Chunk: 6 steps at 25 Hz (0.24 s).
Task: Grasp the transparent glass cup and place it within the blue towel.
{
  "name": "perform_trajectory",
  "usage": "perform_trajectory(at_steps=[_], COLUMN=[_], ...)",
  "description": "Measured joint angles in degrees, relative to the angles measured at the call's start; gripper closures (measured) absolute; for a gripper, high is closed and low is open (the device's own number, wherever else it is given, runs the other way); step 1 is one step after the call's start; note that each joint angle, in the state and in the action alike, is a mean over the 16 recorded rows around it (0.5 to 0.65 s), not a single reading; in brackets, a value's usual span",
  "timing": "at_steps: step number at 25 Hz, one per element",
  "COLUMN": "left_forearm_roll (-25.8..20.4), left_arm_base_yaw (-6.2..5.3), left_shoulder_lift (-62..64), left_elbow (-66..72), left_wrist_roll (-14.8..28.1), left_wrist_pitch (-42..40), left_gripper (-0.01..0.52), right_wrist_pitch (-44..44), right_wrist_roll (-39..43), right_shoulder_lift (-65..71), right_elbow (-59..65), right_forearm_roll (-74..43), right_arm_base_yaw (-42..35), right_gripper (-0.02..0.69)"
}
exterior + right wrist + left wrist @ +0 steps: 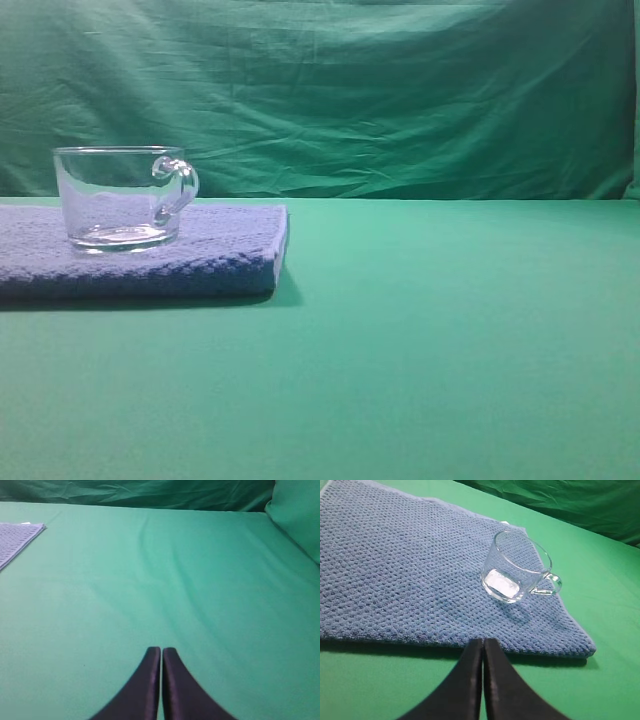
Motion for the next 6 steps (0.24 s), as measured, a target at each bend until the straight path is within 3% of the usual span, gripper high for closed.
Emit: perform_trajectory(at_steps=[6], left_forearm_roll=[0.00], left_arm_base_yaw=[0.00], left_shoulder_lift=[0.00], left_elbow=[0.00], left_wrist_roll=[0.00], left_wrist_pitch=[0.00], left_gripper=[0.514], right_wrist_pitch=[0.00], right_wrist_roll=[0.00], right_shoulder_lift=[0.00], right_elbow=[0.00], right_forearm_roll=[-0.01], right_arm_base_yaw=[0.00], right_gripper=[0.665])
